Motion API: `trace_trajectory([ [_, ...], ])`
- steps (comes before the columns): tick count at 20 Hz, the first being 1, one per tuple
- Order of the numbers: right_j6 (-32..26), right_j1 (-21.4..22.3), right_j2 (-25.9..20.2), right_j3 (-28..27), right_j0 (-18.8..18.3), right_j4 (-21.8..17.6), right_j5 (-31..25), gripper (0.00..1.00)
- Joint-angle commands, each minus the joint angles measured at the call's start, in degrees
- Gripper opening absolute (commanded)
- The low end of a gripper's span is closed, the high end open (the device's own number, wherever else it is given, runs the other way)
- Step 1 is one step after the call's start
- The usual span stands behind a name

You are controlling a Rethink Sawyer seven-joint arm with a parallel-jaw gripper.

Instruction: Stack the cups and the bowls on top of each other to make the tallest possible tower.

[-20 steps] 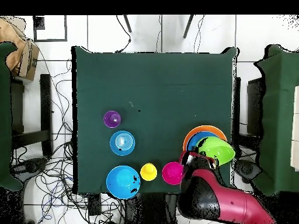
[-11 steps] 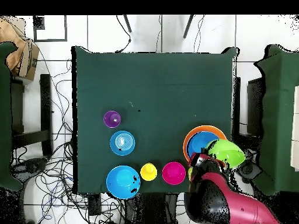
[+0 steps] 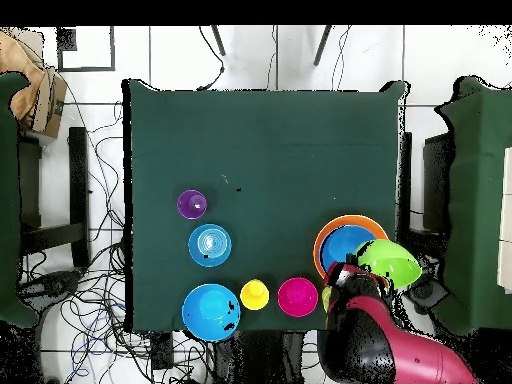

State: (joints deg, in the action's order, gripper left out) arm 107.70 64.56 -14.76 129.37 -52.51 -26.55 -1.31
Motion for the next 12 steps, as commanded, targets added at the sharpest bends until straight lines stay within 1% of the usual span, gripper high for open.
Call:
trace_trajectory([
  [1, -0.1, -1.48, -0.9, -0.6, 2.98, -4.48, -5.24, 0.0],
  [5, 0.1, -0.74, 0.93, -1.34, 4.92, -4.61, -6.28, 0.0],
  [8, 0.85, -1.27, 2.98, -2.14, 6.73, -5.09, -5.75, 0.0],
  [12, 1.57, -1.31, 4.46, -2.68, 8.49, -4.67, -5.88, 0.0],
])
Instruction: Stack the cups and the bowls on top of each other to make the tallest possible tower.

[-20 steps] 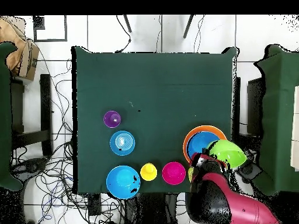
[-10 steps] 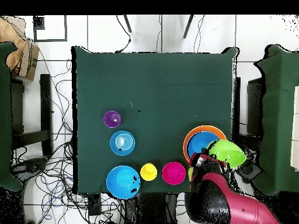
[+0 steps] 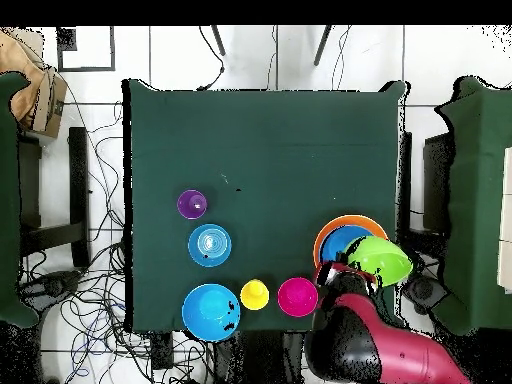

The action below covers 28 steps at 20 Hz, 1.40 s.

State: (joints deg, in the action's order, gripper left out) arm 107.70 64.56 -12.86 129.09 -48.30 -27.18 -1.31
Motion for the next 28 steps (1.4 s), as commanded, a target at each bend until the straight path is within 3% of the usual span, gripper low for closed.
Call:
trace_trajectory([
  [1, 1.8, -1.46, 3.08, -2.39, 4.66, -4.02, -5.5, 0.0],
  [3, 2.46, -1.85, 4.2, -2.81, 5.76, -3.54, -5.4, 0.0],
  [4, 2.47, -2.08, 4.85, -2.93, 6.29, -3.11, -5.13, 1.0],
  [15, 2.58, -3.46, 5.46, -3.29, 6.31, -3.82, -1.6, 1.0],
  [28, 2.57, -1.79, 5.01, -2.81, 6.83, -2.46, -3.42, 1.0],
])
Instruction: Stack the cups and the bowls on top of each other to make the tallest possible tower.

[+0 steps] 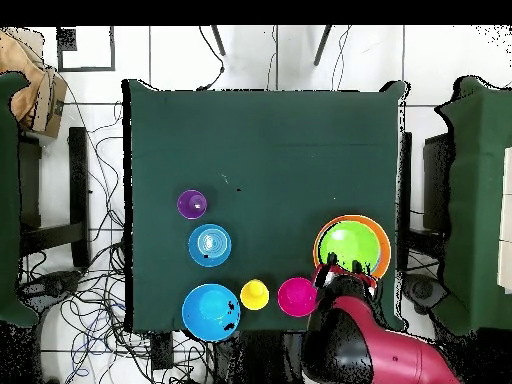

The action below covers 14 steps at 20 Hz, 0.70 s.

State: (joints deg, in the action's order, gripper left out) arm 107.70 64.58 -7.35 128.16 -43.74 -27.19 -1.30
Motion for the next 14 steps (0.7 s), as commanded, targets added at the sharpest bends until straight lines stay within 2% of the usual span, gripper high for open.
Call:
trace_trajectory([
  [1, 3.09, -0.57, -0.32, -1.55, 3.19, -1.32, -4.68, 1.0],
  [3, 4.42, 1.89, 0.32, -1.13, 5.67, 1.19, -7.46, 1.0],
  [6, 8.41, 3.33, 3.92, -2.82, 12.59, 4.41, -11.84, 1.0],
  [9, 13.12, 2.06, 8.63, -5.9, 19.87, 6.61, -14.23, 1.0],
  [11, 14.01, 1.25, 10.34, -7.04, 22.26, 7.63, -14.77, 1.0],
  [14, 16.45, -0.53, 12.98, -10.44, 27.41, 9.41, -18.94, 1.0],
])
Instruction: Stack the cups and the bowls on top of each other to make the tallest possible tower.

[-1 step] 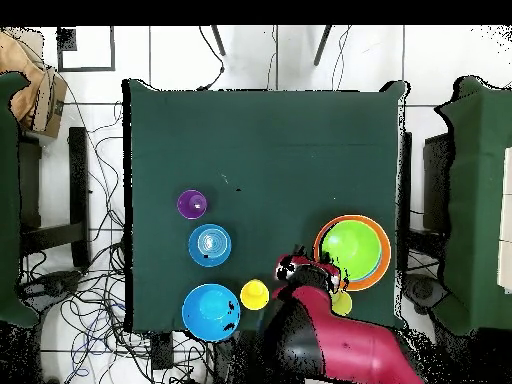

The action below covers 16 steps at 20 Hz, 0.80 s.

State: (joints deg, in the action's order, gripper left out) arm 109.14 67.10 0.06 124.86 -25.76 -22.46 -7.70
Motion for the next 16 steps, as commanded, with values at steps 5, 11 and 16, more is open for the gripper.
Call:
trace_trajectory([
  [5, 16.1, -5.21, 7.72, -9.74, 13.12, 7.43, -16.23, 1.0],
  [11, 16.88, -7.57, 9.64, -11.0, 15.59, 7.52, -14.66, 1.0],
  [16, 19.31, -11.46, 12.47, -14.07, 19.59, 7.93, -14.07, 1.0],
])
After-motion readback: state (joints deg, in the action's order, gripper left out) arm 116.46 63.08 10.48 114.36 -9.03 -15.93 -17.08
